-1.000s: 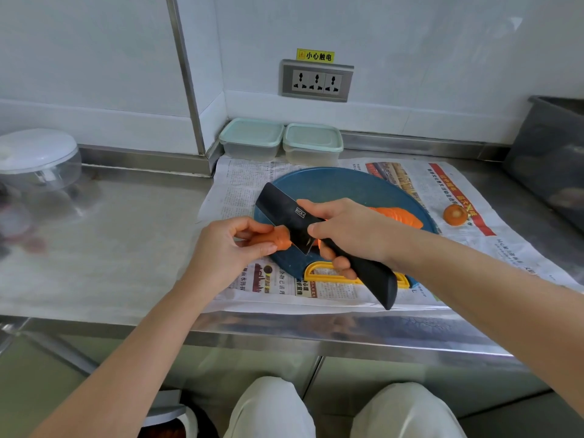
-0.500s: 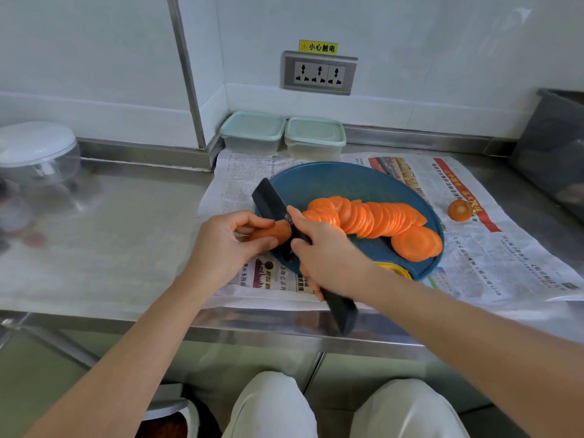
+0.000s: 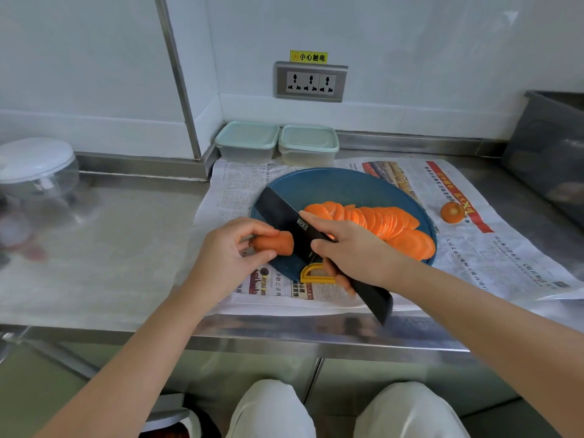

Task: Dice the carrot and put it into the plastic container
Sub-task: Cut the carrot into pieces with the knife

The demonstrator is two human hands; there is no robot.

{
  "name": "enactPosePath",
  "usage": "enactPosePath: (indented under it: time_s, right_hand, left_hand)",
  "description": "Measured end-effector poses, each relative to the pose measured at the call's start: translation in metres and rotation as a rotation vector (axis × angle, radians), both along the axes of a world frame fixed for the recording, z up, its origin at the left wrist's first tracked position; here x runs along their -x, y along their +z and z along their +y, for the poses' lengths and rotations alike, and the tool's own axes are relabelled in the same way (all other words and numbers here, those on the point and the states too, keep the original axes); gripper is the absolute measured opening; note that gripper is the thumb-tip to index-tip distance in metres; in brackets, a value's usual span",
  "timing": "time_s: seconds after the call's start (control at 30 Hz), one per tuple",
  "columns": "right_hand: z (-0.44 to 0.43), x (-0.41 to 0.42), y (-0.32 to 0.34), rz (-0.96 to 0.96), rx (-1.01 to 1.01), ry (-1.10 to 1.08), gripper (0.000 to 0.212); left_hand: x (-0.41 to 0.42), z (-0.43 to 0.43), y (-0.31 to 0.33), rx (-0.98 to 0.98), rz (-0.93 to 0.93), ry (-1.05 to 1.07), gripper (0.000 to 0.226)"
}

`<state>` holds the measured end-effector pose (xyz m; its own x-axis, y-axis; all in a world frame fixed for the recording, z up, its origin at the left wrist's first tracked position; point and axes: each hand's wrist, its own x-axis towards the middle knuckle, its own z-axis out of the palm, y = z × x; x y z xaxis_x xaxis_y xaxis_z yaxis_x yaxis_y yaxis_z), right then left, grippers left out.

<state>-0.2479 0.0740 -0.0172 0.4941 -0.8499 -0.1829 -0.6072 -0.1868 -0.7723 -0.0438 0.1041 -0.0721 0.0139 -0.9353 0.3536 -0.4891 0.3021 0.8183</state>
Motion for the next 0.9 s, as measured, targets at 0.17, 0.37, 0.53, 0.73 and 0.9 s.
enactPosePath:
  time_s: [0.17, 0.37, 0.53, 0.73, 0.9]
  right_hand:
    - [-0.003, 0.008, 0.009, 0.003, 0.050, 0.018, 0.058]
    - [0.007, 0.013, 0.014, 0.023, 0.119, 0.036, 0.056]
    - [0.014, 0.013, 0.015, -0.004, 0.147, 0.046, 0.056]
    - [0.021, 0.013, 0.018, -0.009, 0.189, 0.043, 0.055]
    - [0.021, 0.015, 0.022, -0.008, 0.146, 0.067, 0.055]
  left_hand:
    - [0.002, -0.003, -0.004, 0.164, -0.167, 0.021, 0.021]
    - [0.002, -0.002, -0.005, 0.208, -0.196, 0.013, 0.023]
    - [0.003, -0.001, -0.005, 0.223, -0.236, 0.037, 0.027]
    - [0.003, -0.001, -0.005, 0.229, -0.231, 0.044, 0.023]
    - [0.002, -0.002, -0.006, 0.217, -0.212, 0.031, 0.021]
